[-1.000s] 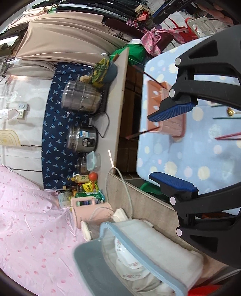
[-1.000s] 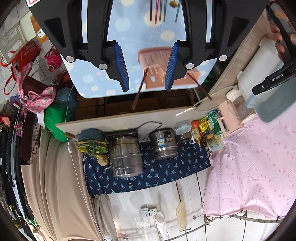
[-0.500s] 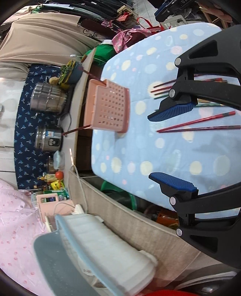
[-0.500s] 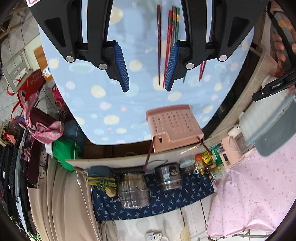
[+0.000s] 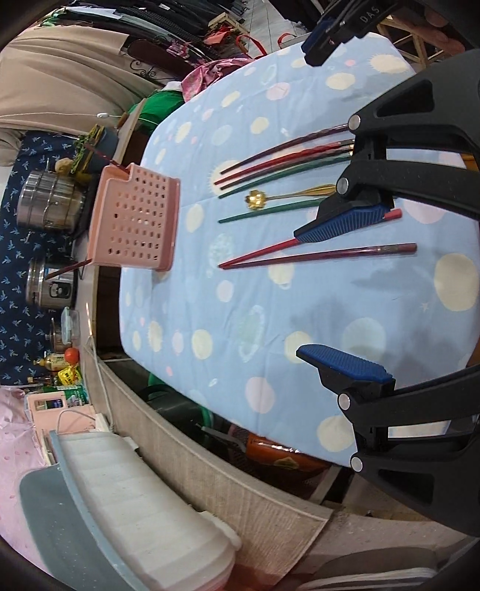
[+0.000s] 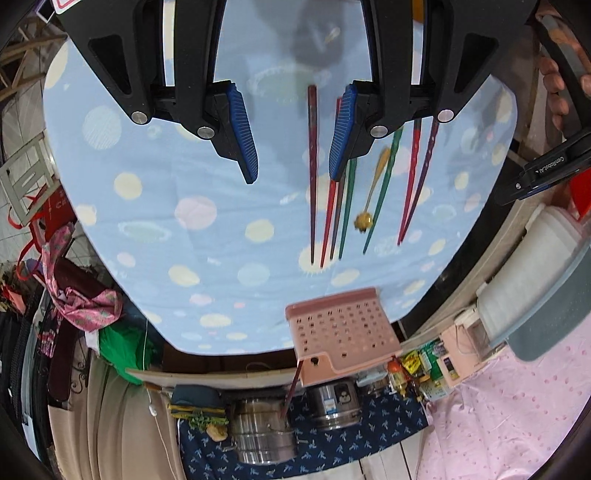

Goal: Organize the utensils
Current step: 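Move both open grippers back down to the remaining chopsticks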

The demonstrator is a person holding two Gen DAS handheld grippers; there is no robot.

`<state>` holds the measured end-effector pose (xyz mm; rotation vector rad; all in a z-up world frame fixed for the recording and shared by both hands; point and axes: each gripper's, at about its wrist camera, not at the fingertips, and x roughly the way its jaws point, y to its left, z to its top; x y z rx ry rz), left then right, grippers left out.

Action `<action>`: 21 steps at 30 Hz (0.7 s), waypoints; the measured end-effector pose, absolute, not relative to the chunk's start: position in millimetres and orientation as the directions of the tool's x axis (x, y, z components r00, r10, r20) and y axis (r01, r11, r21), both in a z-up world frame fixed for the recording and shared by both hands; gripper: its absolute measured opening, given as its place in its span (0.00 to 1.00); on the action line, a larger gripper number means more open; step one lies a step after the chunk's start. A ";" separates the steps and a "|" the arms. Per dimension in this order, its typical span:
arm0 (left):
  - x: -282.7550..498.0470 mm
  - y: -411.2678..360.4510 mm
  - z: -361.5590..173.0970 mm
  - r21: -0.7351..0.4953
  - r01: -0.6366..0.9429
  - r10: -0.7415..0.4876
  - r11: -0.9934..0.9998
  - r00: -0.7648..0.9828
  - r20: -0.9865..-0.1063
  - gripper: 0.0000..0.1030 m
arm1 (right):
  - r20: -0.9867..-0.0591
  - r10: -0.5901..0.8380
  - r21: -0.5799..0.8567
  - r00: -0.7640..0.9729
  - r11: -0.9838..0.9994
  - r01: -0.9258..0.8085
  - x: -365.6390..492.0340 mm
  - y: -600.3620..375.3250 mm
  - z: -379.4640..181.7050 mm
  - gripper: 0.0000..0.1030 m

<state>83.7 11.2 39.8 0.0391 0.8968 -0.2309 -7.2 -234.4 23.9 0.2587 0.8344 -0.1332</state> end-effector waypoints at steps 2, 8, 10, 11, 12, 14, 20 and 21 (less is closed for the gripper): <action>79.4 10.3 32.9 -0.063 0.213 -0.180 0.975 0.593 -0.785 0.58 | -0.760 -0.015 0.162 0.649 0.964 0.213 -9.4 -228.6 13.3 0.38; 68.6 5.9 11.1 -0.054 0.228 -0.177 0.972 0.564 -0.807 0.58 | -0.789 -0.005 0.145 0.615 0.970 0.194 -11.1 -215.9 -12.2 0.38; 65.8 4.3 4.2 -0.052 0.232 -0.176 0.971 0.553 -0.814 0.58 | -0.794 -0.009 0.135 0.608 0.972 0.191 -12.2 -212.3 -18.4 0.38; 64.9 3.3 1.6 -0.052 0.235 -0.177 0.971 0.549 -0.817 0.58 | -0.795 -0.009 0.134 0.606 0.973 0.189 -12.5 -211.3 -20.8 0.36; 63.6 2.5 -1.8 -0.050 0.236 -0.175 0.970 0.544 -0.820 0.58 | -0.798 -0.007 0.134 0.603 0.973 0.189 -12.6 -210.6 -23.1 0.36; 61.6 1.3 -6.8 -0.050 0.240 -0.175 0.970 0.537 -0.825 0.58 | -0.800 -0.004 0.137 0.599 0.972 0.190 -12.2 -210.2 -26.1 0.36; 57.1 -0.1 -18.5 -0.054 0.243 -0.176 0.969 0.515 -0.839 0.58 | -0.808 0.003 0.139 0.589 0.973 0.186 -11.2 -207.5 -32.2 0.28; 56.6 -0.6 -20.5 -0.055 0.245 -0.177 0.968 0.511 -0.841 0.58 | -0.809 0.003 0.138 0.587 0.973 0.185 -10.8 -206.9 -33.6 0.27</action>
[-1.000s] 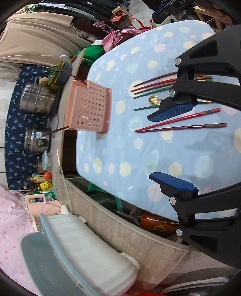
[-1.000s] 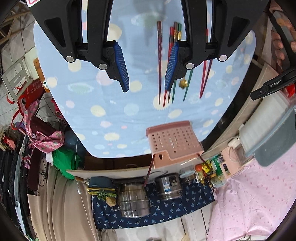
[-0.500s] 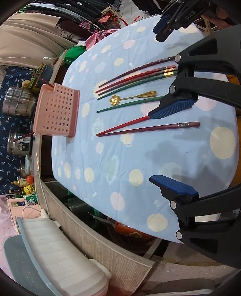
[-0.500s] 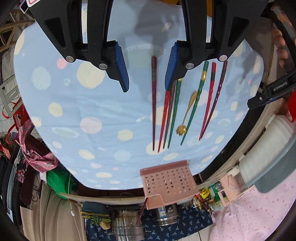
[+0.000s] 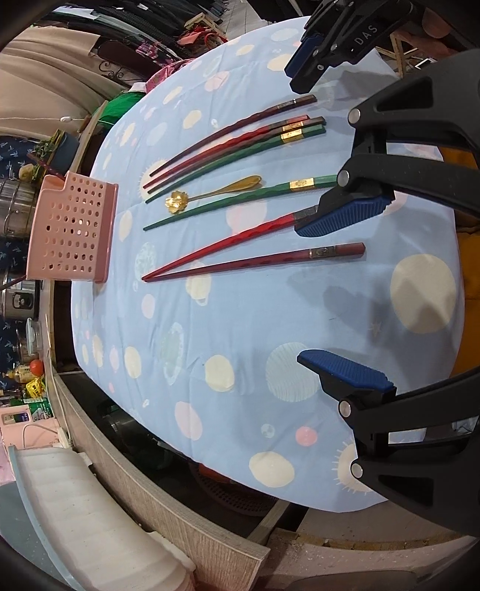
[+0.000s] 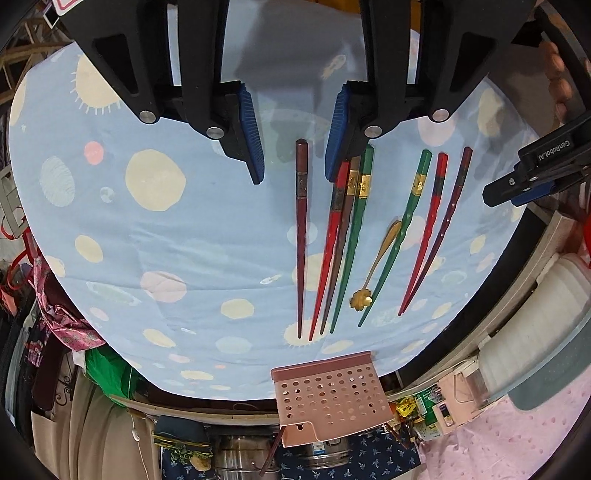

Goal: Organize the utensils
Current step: 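Move both open grippers back down to the remaining chopsticks, then close the left gripper on a dark red chopstick while the right gripper grasps another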

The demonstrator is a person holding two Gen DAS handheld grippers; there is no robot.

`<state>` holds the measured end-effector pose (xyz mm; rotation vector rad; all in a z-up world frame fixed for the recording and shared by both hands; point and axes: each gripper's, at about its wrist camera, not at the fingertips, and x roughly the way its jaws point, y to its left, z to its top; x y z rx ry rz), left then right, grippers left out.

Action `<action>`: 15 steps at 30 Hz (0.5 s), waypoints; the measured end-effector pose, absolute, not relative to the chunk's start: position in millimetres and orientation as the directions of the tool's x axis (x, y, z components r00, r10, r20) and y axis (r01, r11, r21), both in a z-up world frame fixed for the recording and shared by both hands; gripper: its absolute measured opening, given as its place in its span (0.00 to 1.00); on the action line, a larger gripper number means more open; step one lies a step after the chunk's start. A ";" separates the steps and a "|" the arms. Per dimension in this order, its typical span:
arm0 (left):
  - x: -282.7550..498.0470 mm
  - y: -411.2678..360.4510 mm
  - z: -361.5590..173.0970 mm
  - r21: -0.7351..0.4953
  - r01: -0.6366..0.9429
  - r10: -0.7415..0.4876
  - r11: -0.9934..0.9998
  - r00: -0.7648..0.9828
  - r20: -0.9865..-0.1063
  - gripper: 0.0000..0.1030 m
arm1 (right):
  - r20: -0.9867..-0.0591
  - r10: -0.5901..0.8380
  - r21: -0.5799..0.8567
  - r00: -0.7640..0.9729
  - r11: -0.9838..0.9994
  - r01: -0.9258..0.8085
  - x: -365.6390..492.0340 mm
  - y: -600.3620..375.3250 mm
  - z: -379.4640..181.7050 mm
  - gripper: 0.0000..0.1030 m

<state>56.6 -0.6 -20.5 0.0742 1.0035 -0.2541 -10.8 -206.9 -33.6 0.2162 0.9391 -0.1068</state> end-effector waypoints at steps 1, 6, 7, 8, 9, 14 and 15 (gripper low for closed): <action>56.0 -1.1 -22.2 -0.054 0.246 -0.176 0.968 0.507 -0.844 0.58 | -0.811 0.003 0.137 0.586 0.973 0.184 -10.2 -206.5 -34.8 0.27; 53.4 -4.1 -30.0 -0.057 0.259 -0.181 0.964 0.489 -0.853 0.58 | -0.817 0.008 0.139 0.577 0.973 0.183 -9.0 -205.3 -39.9 0.24; 53.1 -4.8 -31.4 -0.056 0.261 -0.181 0.964 0.487 -0.855 0.58 | -0.817 0.008 0.139 0.576 0.973 0.182 -8.7 -205.0 -40.3 0.22; 53.1 -5.7 -32.9 -0.056 0.263 -0.181 0.963 0.483 -0.857 0.58 | -0.818 0.009 0.139 0.576 0.974 0.181 -8.4 -204.8 -40.7 0.22; 53.2 -6.6 -34.9 -0.056 0.265 -0.182 0.963 0.478 -0.859 0.58 | -0.818 0.010 0.139 0.576 0.974 0.181 -8.4 -204.5 -41.1 0.22; 54.1 -8.4 -42.5 -0.061 0.268 -0.183 0.961 0.458 -0.870 0.58 | -0.820 0.013 0.141 0.572 0.974 0.179 -6.6 -204.4 -43.3 0.19; 54.3 -8.4 -43.8 -0.060 0.269 -0.182 0.961 0.457 -0.871 0.58 | -0.821 0.014 0.141 0.571 0.974 0.178 -6.3 -204.0 -43.7 0.19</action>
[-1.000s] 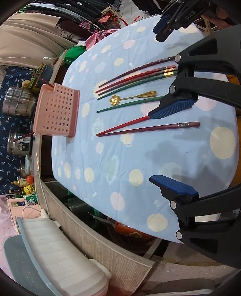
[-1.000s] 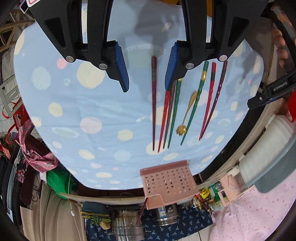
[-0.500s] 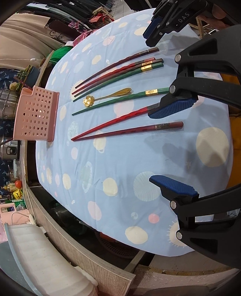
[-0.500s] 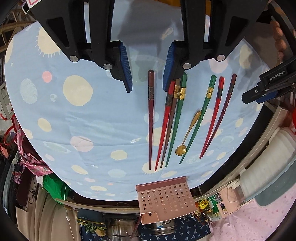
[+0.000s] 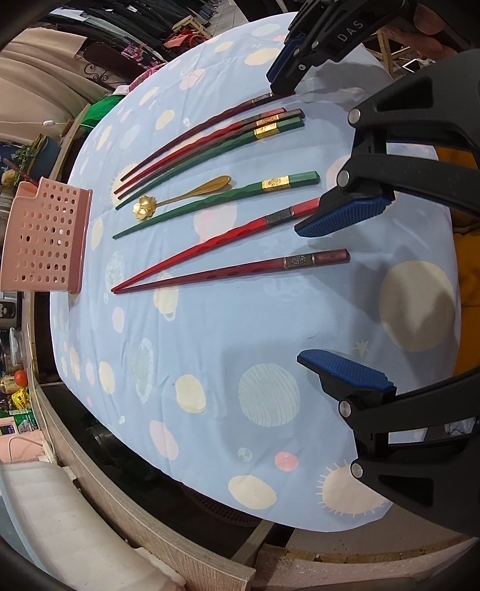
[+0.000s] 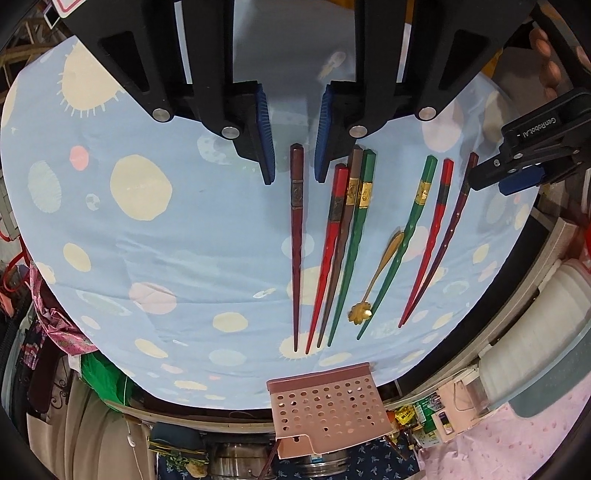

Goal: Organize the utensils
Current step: 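Close the left gripper on a dark red chopstick while the right gripper grasps another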

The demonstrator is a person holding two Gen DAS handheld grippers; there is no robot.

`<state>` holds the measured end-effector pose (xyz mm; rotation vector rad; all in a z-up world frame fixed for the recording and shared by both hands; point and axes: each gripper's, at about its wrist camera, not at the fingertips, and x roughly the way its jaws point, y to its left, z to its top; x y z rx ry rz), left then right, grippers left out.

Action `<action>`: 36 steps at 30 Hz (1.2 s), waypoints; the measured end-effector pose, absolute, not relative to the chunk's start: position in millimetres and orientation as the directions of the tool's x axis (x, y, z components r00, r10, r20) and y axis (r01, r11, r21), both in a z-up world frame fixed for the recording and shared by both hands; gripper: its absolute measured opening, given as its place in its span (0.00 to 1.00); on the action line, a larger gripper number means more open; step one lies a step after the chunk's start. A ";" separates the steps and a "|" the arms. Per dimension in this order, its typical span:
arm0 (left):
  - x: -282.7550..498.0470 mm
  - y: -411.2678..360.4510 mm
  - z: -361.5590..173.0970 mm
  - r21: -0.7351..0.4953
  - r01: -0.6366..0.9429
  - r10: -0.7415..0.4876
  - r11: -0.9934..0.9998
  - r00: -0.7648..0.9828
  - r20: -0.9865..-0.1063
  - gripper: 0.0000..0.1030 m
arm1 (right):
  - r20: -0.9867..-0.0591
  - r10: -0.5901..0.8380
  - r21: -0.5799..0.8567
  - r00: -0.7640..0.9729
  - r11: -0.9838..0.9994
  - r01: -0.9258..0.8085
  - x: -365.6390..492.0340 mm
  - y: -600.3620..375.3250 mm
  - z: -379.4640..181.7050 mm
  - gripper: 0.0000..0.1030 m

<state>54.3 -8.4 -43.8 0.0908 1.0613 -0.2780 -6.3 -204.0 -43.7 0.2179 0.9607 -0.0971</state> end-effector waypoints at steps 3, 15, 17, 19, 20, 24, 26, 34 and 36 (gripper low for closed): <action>54.8 -8.7 -46.7 -0.057 0.268 -0.177 0.962 0.452 -0.874 0.58 | -0.824 0.017 0.140 0.566 0.975 0.174 -5.2 -202.2 -45.6 0.17; 55.4 -9.9 -51.0 -0.056 0.276 -0.180 0.959 0.448 -0.876 0.53 | -0.823 0.007 0.125 0.568 0.978 0.169 -3.8 -199.5 -49.9 0.14; 54.8 -10.0 -50.8 -0.056 0.279 -0.181 0.959 0.449 -0.875 0.49 | -0.822 -0.002 0.111 0.569 0.980 0.164 -3.8 -197.6 -50.0 0.13; 54.7 -10.2 -50.6 -0.055 0.282 -0.183 0.958 0.450 -0.874 0.45 | -0.822 -0.015 0.092 0.570 0.983 0.159 -4.0 -195.6 -50.4 0.09; 54.3 -10.4 -50.4 -0.055 0.284 -0.184 0.957 0.451 -0.873 0.44 | -0.821 -0.017 0.089 0.570 0.984 0.157 -3.6 -194.9 -50.2 0.07; 53.7 -11.5 -49.6 -0.058 0.289 -0.190 0.955 0.452 -0.871 0.31 | -0.820 -0.025 0.075 0.572 0.986 0.151 -4.0 -193.5 -50.2 0.07; 53.7 -11.5 -49.3 -0.068 0.294 -0.201 0.954 0.450 -0.870 0.24 | -0.819 -0.026 0.074 0.573 0.986 0.150 -4.3 -193.7 -50.0 0.07; 52.1 -14.2 -47.9 -0.110 0.321 -0.248 0.940 0.427 -0.870 0.08 | -0.817 -0.008 0.098 0.577 0.983 0.153 -5.6 -196.5 -45.9 0.07; 51.5 -14.4 -46.6 -0.112 0.322 -0.250 0.940 0.425 -0.870 0.08 | -0.813 -0.007 0.100 0.582 0.983 0.153 -6.4 -197.0 -42.6 0.07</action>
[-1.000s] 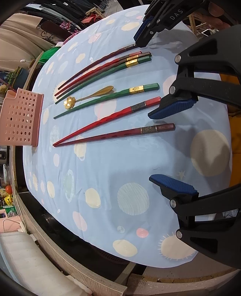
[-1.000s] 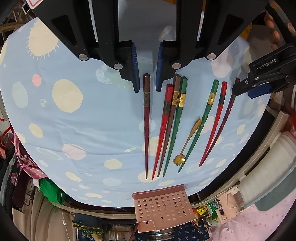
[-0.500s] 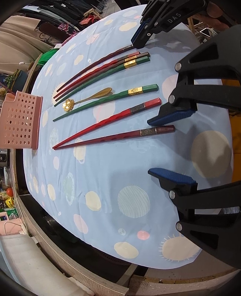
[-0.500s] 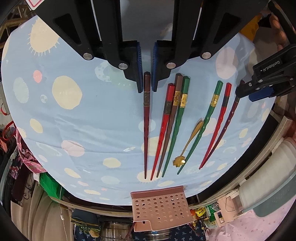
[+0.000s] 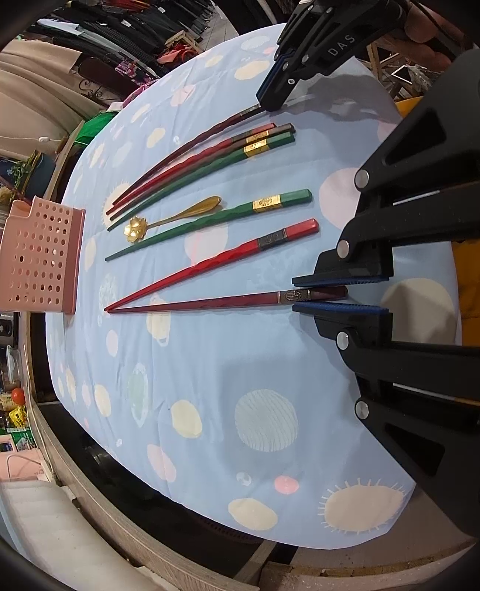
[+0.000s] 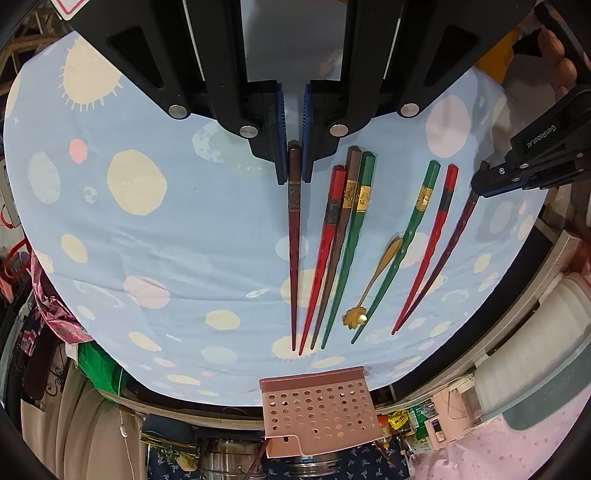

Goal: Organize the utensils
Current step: 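Close the left gripper on a dark red chopstick while the right gripper grasps another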

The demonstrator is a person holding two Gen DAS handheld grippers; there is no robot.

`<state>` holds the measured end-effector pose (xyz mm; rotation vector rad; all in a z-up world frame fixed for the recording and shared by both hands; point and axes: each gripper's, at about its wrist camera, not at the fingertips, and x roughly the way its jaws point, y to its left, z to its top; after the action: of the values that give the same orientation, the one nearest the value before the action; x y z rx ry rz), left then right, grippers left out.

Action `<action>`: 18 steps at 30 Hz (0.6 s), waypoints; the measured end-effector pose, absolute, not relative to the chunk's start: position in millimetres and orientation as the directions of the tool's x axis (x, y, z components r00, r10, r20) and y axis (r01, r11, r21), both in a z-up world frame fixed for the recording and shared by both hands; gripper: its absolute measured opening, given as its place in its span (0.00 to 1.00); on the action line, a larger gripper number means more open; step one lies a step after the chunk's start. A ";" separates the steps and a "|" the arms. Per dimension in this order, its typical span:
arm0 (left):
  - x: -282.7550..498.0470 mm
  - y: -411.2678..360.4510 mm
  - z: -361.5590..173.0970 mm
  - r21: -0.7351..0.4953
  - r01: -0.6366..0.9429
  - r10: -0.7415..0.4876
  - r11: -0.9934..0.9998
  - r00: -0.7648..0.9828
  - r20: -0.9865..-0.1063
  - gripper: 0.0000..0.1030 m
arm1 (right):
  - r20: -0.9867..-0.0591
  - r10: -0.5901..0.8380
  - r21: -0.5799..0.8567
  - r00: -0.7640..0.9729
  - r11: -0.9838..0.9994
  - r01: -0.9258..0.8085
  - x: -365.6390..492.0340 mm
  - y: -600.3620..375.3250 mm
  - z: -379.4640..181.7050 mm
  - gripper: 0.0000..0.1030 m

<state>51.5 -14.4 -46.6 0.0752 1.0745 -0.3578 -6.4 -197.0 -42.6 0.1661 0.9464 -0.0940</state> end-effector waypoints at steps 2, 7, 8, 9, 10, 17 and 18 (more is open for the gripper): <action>51.6 -13.7 -43.5 -0.117 0.319 -0.253 0.941 0.426 -0.869 0.07 | -0.808 -0.005 0.106 0.590 0.983 0.153 -7.4 -198.2 -38.4 0.07; 51.3 -11.5 -26.9 -0.131 0.315 -0.268 0.940 0.440 -0.857 0.07 | -0.786 -0.002 0.120 0.618 0.981 0.155 -9.1 -202.3 -20.6 0.07; 51.0 -11.5 -23.6 -0.131 0.316 -0.269 0.940 0.444 -0.855 0.07 | -0.780 -0.002 0.122 0.626 0.980 0.156 -9.6 -203.3 -15.9 0.07; 51.1 -11.5 -17.9 -0.129 0.316 -0.269 0.940 0.453 -0.850 0.07 | -0.773 -0.003 0.124 0.634 0.980 0.156 -9.8 -204.1 -11.0 0.07; 51.2 -11.4 -13.3 -0.126 0.316 -0.269 0.940 0.461 -0.846 0.07 | -0.766 -0.003 0.127 0.643 0.979 0.157 -9.7 -205.4 -5.3 0.07; 57.2 -8.8 30.6 -0.127 0.326 -0.292 0.937 0.526 -0.799 0.07 | -0.709 -0.008 0.143 0.705 0.978 0.155 -6.4 -215.3 35.5 0.07; 59.2 -8.4 38.7 -0.128 0.327 -0.296 0.936 0.537 -0.790 0.07 | -0.701 -0.006 0.150 0.713 0.976 0.156 -5.9 -218.0 41.1 0.07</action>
<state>59.2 -8.4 38.7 0.0366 0.9329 -0.3707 -5.9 -218.0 41.1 0.2047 0.7725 -0.0907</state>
